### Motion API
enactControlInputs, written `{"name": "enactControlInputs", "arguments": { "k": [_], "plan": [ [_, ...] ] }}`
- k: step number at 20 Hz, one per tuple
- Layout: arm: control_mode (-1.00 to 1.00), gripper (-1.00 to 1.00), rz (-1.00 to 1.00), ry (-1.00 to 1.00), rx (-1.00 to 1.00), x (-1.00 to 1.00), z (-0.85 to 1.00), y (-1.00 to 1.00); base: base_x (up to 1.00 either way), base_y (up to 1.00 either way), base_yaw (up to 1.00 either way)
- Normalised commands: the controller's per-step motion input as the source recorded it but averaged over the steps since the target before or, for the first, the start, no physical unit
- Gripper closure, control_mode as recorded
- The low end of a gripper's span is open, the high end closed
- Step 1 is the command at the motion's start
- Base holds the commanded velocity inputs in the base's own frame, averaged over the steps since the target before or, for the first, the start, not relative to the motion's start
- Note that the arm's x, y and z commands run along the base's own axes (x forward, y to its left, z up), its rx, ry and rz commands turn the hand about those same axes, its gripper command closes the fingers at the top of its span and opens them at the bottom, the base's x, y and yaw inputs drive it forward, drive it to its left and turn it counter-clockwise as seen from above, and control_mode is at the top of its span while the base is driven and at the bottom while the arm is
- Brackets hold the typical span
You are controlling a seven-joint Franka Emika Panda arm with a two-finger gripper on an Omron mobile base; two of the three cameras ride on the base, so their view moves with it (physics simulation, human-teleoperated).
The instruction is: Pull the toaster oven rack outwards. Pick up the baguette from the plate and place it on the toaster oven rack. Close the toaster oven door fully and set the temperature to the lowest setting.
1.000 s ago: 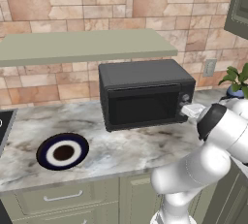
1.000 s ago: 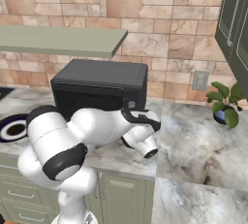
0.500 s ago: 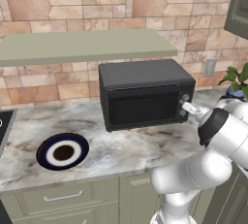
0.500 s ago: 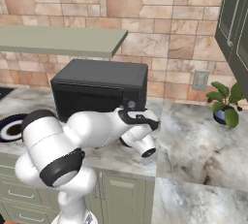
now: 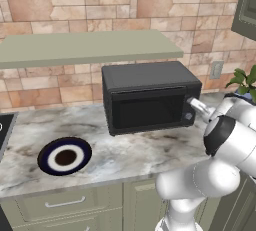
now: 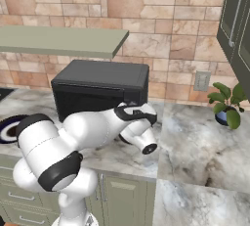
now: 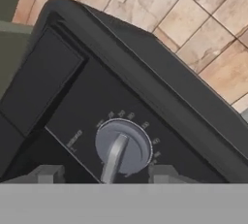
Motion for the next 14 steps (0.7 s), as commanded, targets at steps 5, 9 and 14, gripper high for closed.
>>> {"name": "enactControlInputs", "arguments": {
  "k": [5, 9, 14],
  "plan": [
    [-1.00, -1.00, 0.00, 0.05, 0.13, 0.00, 0.00, -0.28, 0.00, 0.00, 0.00],
    [-1.00, -1.00, 0.00, 0.11, 0.06, 0.09, 0.00, -0.06, 0.00, 0.00, 0.00],
    [-1.00, -1.00, 0.00, 0.09, 0.00, 0.11, 0.00, 0.00, 0.00, 0.00, 0.00]
  ]
}}
